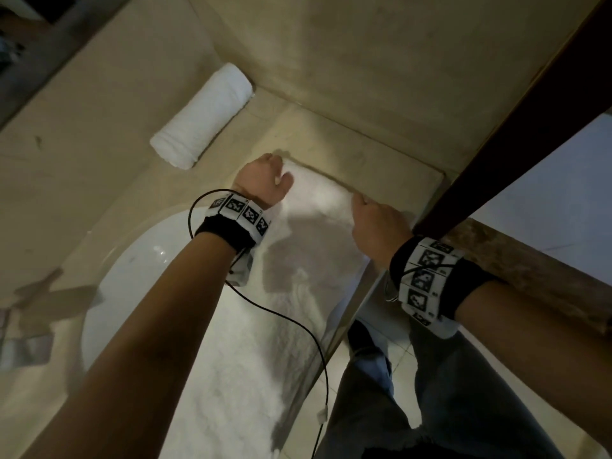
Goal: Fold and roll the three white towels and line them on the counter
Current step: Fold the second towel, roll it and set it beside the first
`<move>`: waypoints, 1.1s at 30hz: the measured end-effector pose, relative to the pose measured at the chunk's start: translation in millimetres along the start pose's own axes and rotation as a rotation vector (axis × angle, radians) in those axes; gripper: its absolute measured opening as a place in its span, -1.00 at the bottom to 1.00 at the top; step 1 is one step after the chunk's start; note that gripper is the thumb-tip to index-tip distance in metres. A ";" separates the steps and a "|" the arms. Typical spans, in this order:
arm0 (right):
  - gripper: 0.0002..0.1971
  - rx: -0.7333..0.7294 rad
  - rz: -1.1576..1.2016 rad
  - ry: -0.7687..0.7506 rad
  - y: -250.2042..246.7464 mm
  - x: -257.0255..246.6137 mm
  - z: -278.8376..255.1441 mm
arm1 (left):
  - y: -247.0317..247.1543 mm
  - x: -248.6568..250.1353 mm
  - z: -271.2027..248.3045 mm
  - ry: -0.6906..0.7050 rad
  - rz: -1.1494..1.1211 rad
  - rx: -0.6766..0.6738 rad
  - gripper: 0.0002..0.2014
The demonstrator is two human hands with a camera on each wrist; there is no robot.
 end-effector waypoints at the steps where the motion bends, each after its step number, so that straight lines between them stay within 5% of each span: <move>1: -0.64 -0.041 0.033 -0.010 1.3 1.2 -1.1 | -0.5 -5.0 -1.7 -0.040 -0.048 0.021 -0.66; 3: -0.68 -0.119 0.148 -0.018 1.0 8.6 -0.9 | -1.5 -13.5 -2.0 -0.120 -0.177 0.054 -0.67; 9: -0.90 -0.183 1.004 0.126 2.1 64.7 14.1 | 10.3 -19.1 12.3 -0.293 -0.426 -0.057 -0.70; 12: -0.91 -0.219 0.890 0.118 1.1 70.2 18.0 | 11.1 -14.6 13.0 -0.327 -0.466 -0.071 -0.71; 20: -0.56 -0.337 0.750 0.085 11.8 57.5 26.4 | 23.6 -28.9 6.7 -0.359 -0.628 -0.150 -0.61; 24: -0.90 -0.384 0.662 0.080 11.6 47.8 27.2 | 26.2 -30.3 4.4 -0.342 -0.641 -0.157 -0.60; 26: -0.75 -0.416 0.602 0.073 14.5 43.1 26.4 | 25.0 -29.1 3.9 -0.332 -0.607 -0.153 -0.60; 33: -0.72 -0.420 0.418 0.025 18.1 19.4 16.6 | 29.6 -34.0 -4.9 -0.307 -0.586 -0.214 -0.59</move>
Point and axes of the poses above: each hand's wrist, its own z-axis towards the middle knuckle, its own y-axis out of the palm, x = y × z, the point moved 9 cm from there along z, towards the middle knuckle, and after that the axes turned 10 degrees about -x, right-handed, at the moved point
